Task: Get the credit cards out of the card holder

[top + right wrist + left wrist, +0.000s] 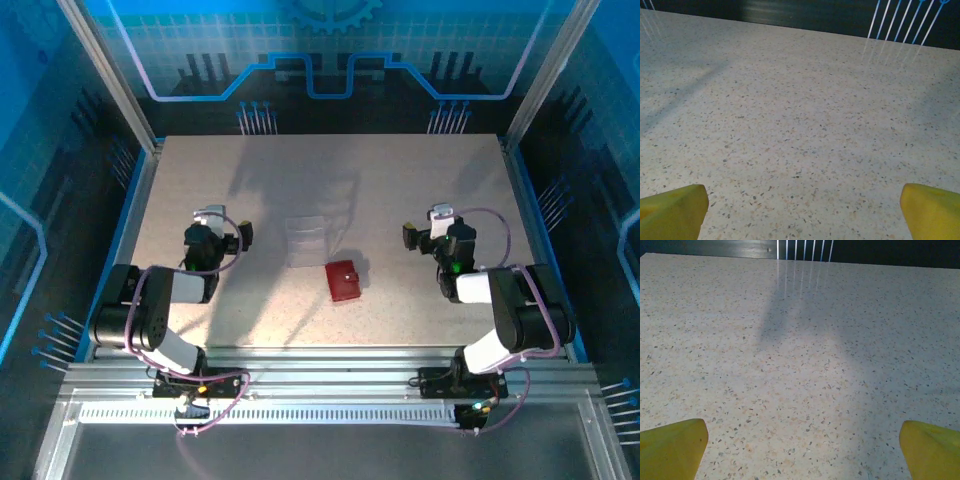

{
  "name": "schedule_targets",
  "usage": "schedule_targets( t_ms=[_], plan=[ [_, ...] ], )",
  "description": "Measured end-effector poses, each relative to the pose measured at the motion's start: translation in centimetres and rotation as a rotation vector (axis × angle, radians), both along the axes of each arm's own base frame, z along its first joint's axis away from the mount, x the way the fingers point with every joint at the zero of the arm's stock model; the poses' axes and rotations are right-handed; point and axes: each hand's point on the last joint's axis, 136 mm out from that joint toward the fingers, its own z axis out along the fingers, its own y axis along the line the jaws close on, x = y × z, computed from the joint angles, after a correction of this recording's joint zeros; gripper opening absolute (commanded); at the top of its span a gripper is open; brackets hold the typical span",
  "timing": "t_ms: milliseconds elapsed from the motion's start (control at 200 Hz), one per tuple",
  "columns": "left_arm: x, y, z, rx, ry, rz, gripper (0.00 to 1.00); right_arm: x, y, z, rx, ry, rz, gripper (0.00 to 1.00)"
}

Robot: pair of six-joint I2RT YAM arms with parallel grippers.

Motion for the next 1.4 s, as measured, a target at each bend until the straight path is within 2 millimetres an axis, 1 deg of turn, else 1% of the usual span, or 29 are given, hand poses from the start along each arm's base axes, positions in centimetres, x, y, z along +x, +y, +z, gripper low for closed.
schedule_targets(
  t_ms=[1401],
  plan=[
    [0.0,0.07,0.01,0.001,0.0,0.004,0.99,0.07,0.02,0.04,-0.005,0.0,-0.005,1.0]
  ],
)
